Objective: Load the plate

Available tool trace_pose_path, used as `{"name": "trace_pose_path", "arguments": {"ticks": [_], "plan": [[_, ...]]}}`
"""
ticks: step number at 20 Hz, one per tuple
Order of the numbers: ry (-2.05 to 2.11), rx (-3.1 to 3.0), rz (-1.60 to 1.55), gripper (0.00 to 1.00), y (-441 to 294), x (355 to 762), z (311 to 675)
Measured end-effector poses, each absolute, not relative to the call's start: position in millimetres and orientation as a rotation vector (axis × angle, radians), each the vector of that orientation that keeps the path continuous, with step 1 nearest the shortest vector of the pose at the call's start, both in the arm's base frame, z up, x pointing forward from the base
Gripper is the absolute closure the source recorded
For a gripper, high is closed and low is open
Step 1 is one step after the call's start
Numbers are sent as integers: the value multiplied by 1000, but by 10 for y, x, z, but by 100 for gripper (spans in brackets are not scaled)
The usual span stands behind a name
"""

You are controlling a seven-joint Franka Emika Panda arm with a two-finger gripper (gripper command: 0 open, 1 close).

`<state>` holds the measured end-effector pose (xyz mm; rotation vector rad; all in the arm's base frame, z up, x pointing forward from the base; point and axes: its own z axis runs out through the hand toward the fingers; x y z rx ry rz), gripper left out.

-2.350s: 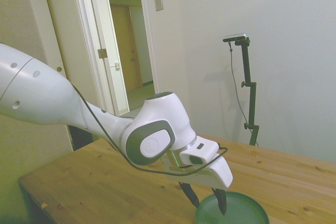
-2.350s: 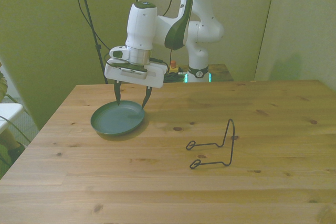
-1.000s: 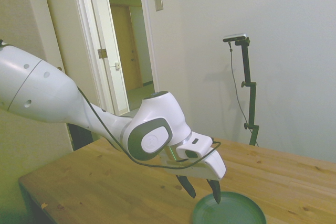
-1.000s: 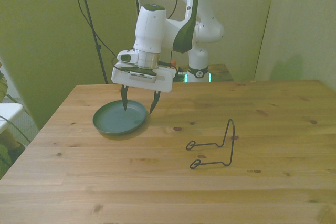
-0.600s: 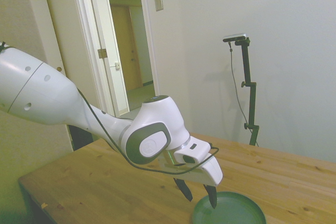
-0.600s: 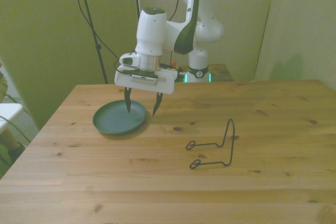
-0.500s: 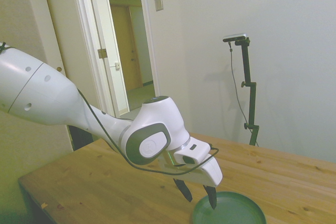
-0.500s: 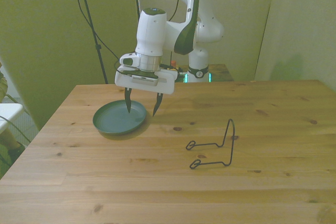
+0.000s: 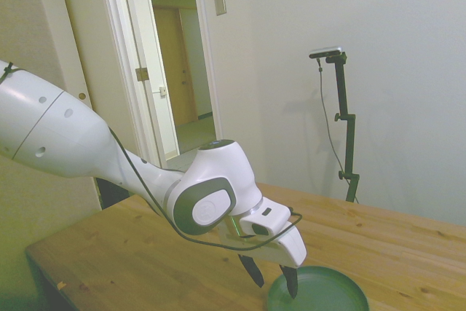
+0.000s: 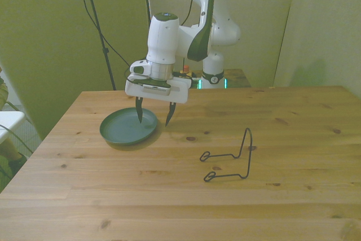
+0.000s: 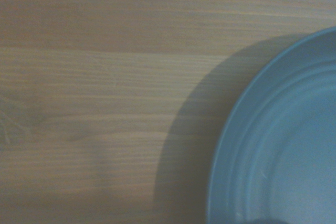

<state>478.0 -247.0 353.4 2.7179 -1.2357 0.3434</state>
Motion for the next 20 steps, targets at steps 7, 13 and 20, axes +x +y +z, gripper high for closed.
{"name": "trace_pose_path", "arguments": {"ticks": [7,13,20], "plan": [[-1235,2710,358,100,-2518,4795,3516],[-1233,2696,359,100,-2545,4813,3512],[-1234,2687,353,100,-2552,4812,3488]]}}
